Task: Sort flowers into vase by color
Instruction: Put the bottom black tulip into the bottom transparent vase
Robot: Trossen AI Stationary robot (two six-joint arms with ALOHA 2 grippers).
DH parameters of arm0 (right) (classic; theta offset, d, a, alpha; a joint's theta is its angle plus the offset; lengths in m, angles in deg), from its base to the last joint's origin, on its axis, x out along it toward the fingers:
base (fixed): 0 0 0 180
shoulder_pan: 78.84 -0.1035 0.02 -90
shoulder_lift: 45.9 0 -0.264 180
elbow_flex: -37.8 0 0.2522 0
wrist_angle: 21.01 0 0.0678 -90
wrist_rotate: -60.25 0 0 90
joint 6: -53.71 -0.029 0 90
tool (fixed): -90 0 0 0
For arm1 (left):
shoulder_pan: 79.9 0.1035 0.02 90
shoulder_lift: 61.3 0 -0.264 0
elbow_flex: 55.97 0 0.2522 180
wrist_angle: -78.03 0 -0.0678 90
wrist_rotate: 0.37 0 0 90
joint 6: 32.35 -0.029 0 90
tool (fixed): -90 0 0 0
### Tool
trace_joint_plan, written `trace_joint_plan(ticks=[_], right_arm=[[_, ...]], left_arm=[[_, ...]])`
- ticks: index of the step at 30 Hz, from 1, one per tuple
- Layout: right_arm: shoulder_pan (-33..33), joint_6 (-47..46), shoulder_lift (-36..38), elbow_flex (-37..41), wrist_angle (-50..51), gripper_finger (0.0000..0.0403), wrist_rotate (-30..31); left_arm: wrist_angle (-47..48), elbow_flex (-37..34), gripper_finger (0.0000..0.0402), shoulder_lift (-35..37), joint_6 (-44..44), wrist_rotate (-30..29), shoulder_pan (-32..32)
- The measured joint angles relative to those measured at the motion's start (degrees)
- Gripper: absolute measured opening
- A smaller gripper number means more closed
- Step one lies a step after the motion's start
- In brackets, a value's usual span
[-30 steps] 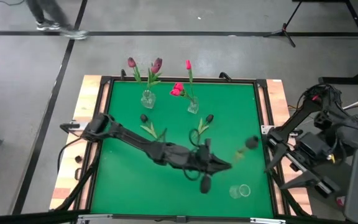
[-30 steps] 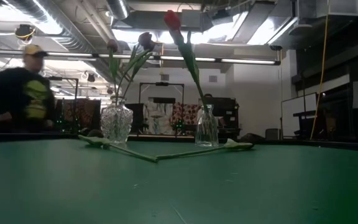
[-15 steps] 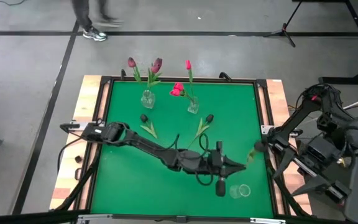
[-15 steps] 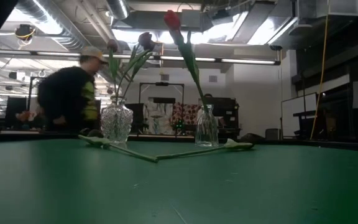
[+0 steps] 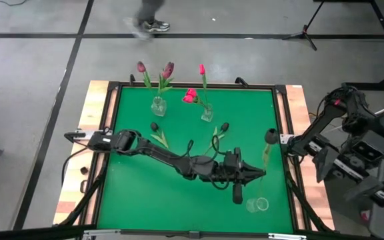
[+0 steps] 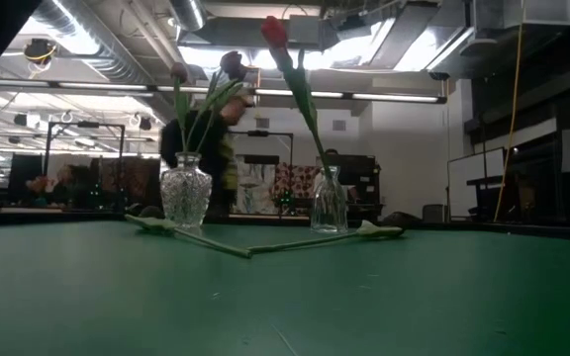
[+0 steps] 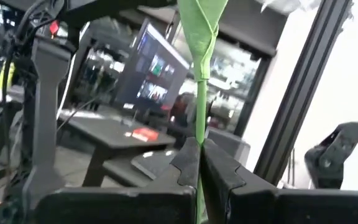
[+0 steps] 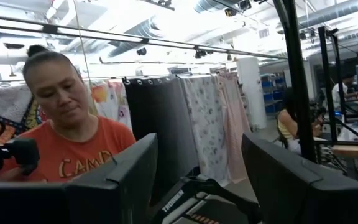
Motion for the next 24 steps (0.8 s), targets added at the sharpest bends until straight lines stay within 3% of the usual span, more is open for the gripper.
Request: trace_joint_plan(ticks=[18, 24], right_arm=[[-0.02, 0.13, 1.53, 0.0, 1.91, 0.0234, 0.6], [-0.02, 0.08, 1.51, 0.0, 3.54, 0.0234, 1.04]], left_arm=[[-2.84, 2.53, 0.0001, -3.8, -4.22, -1.0, -0.55], [-1.42, 13.94, 0.0001, -12.08, -9.3, 8.69, -1.24]])
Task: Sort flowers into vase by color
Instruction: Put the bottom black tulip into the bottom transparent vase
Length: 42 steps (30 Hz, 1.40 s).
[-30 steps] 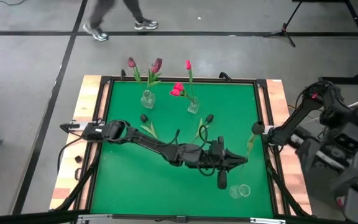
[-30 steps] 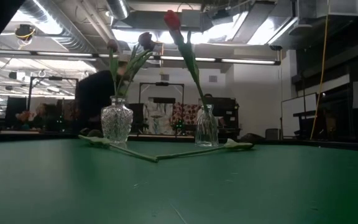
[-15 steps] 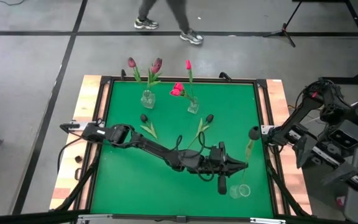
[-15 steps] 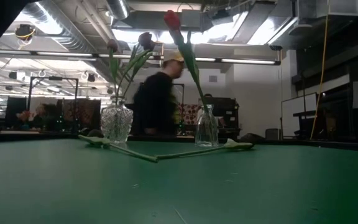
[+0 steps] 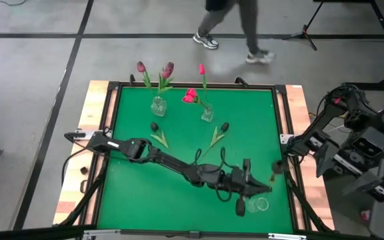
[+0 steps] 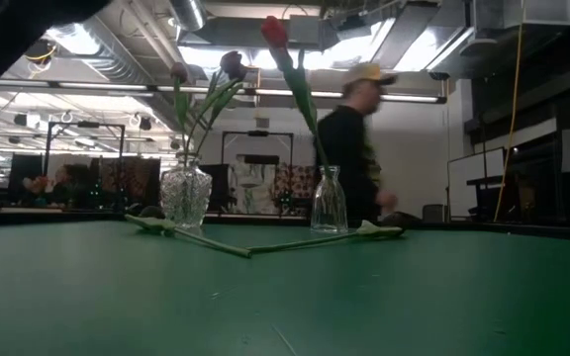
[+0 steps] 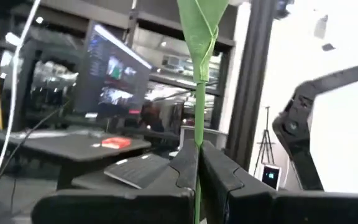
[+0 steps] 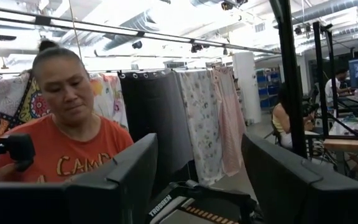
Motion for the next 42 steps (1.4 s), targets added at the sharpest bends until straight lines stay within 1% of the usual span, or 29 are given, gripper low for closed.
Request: trace_joint_plan(ticks=[2, 3, 5, 9, 11, 15, 20, 24, 26, 34, 42], right_arm=[[0.0, -0.2, -0.08, 0.0, 0.13, 0.0234, 0.7], [0.0, -0.47, -0.13, 0.0, 0.13, 0.0234, 1.08], [0.0, -1.37, -0.11, 0.0, 0.26, 0.0234, 1.37], [0.0, -1.3, -0.11, 0.0, 1.23, 0.0234, 1.06], [0.0, -1.15, -0.08, 0.0, 2.01, 0.0234, 1.05], [0.0, -1.15, -0.08, 0.0, 3.25, 0.0234, 1.06], [0.0, -1.12, -0.08, 0.0, 3.37, 0.0234, 1.03], [0.0, -1.13, -0.08, 0.0, 3.78, 0.0234, 1.04], [0.0, -1.11, -0.08, 0.0, 3.74, 0.0234, 1.03], [0.0, -1.11, -0.08, 0.0, 3.74, 0.0234, 1.02], [0.0, -1.09, -0.08, 0.0, 3.71, 0.0234, 1.02]], left_arm=[[2.83, 3.73, 0.0001, -2.12, -1.47, -0.31, -0.35], [4.59, 4.19, 0.0001, -2.29, -1.76, -0.87, -0.55], [6.49, 4.24, 0.0001, -2.36, -3.99, -2.33, -0.61], [7.44, 4.26, 0.0001, -1.8, -14.95, -8.05, -0.62], [6.89, 4.37, 0.0001, -1.59, -16.9, -9.68, -1.0], [7.69, 4.37, 0.0001, -1.57, -13.86, -9.18, -1.66], [8.25, 4.37, 0.0001, -1.57, -13.55, -9.26, -2.18], [10.78, 4.37, 0.0001, -1.57, -8.83, -7.78, -2.36], [11.55, 4.37, 0.0001, -1.57, -7.82, -7.2, -2.23], [12.62, 4.37, 0.0001, -1.57, -7.84, -6.82, -2.03], [14.44, 4.31, 0.0001, -1.57, -8.14, -5.18, -0.89]])
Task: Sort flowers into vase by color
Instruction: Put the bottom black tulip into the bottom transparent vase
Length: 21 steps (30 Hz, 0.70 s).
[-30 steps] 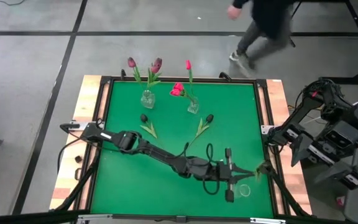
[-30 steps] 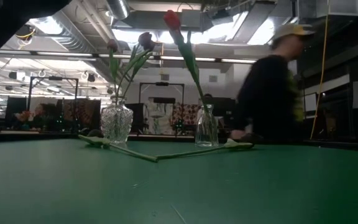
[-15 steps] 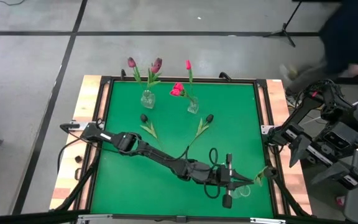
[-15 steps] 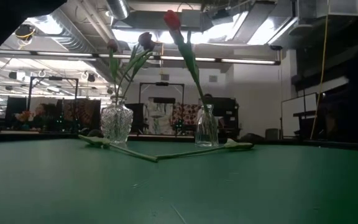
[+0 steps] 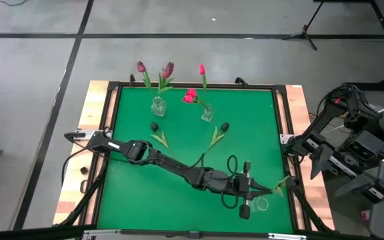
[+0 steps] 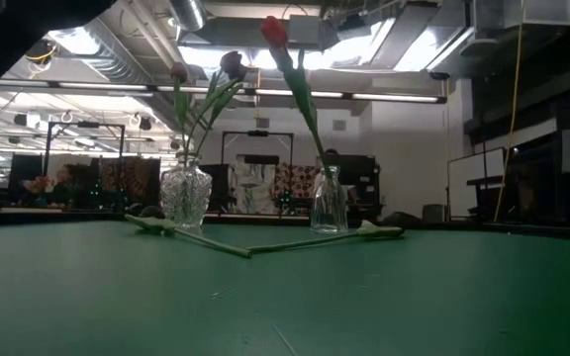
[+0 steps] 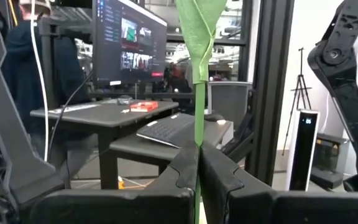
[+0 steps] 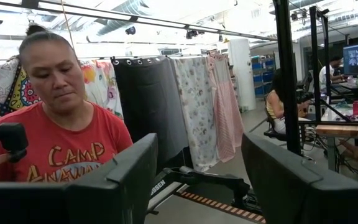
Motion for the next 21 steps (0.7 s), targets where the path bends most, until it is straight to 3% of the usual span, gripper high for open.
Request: trace_joint_plan(ticks=[7, 21], right_arm=[[0.0, 0.0, 0.0, 0.0, -0.02, 0.0234, 0.0], [0.0, -0.02, 0.0, 0.0, 0.93, 0.0234, 0.0]], left_arm=[[-0.09, 0.0, 0.0001, 0.0, 0.72, 5.08, 0.66], [0.21, 0.0, 0.0028, 0.0, 2.26, 5.06, 0.61]])
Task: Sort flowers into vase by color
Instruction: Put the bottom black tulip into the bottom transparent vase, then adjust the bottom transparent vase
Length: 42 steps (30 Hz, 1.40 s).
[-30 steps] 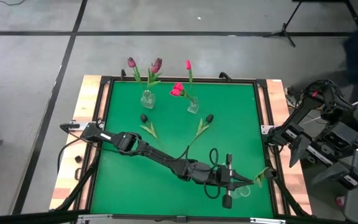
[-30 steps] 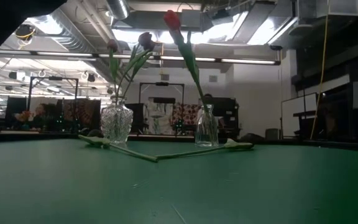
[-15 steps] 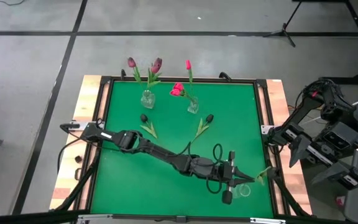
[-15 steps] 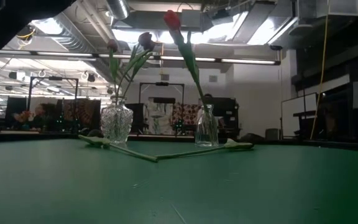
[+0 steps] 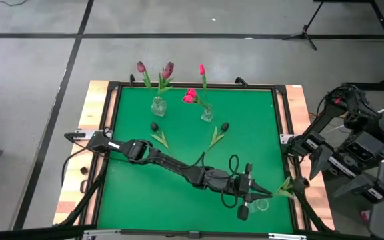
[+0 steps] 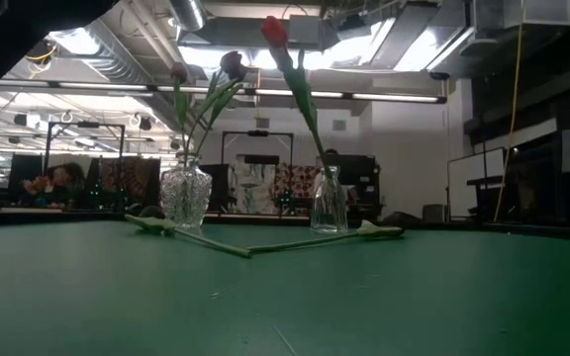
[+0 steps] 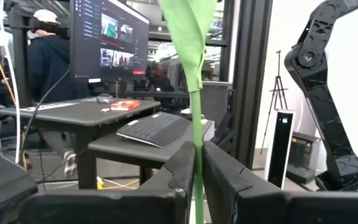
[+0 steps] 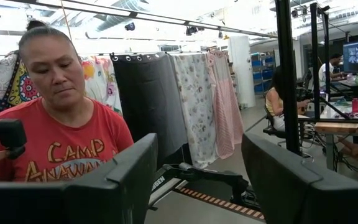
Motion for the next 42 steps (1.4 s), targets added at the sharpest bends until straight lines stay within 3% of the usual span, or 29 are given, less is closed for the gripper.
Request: trace_joint_plan(ticks=[12, 19, 24, 28, 31, 33, 35, 38, 42], right_arm=[[0.0, 0.0, 0.0, 0.0, 0.12, 0.0234, 0.0], [0.0, 0.0, 0.0, 0.0, 0.12, 0.0234, 1.34], [0.0, 0.0, 0.68, 0.0, 0.35, 0.0234, 2.62], [0.0, -0.27, 1.07, 0.02, 2.75, 0.0234, 2.55], [0.0, -0.35, 1.07, 0.02, 3.86, 0.0234, 1.89], [0.0, -0.5, 1.09, 0.02, 4.28, 0.0234, 0.84], [0.0, -0.54, 1.11, 0.02, 4.67, 0.0234, 0.01], [-0.02, -0.55, 1.23, 0.02, 4.99, 0.0234, 0.01], [-0.02, -1.17, 1.76, 0.02, 5.59, 0.0234, 2.74]], left_arm=[[0.04, 0.0, 0.0057, 0.0, 0.02, -0.71, 0.27], [5.48, -0.04, 0.0069, 1.29, 6.2, -5.54, 0.64], [11.19, -0.02, 0.0065, 3.41, 6.51, -18.64, 0.83], [12.27, -0.04, 0.0057, 3.8, 6.49, -36.1, -0.29], [11.33, -0.04, 0.0052, 4.53, 3.01, -51.74, -1.8], [10.63, -0.04, 0.0049, 4.7, -0.32, -58.81, -2.57], [8.51, -0.04, 0.0046, 4.63, -1.83, -59.73, -3.06], [8.06, -0.04, 0.0042, 4.61, -5.26, -54.57, -2.96], [8.31, -0.04, 0.0035, 5.35, -12.88, -59.6, -2.97]])
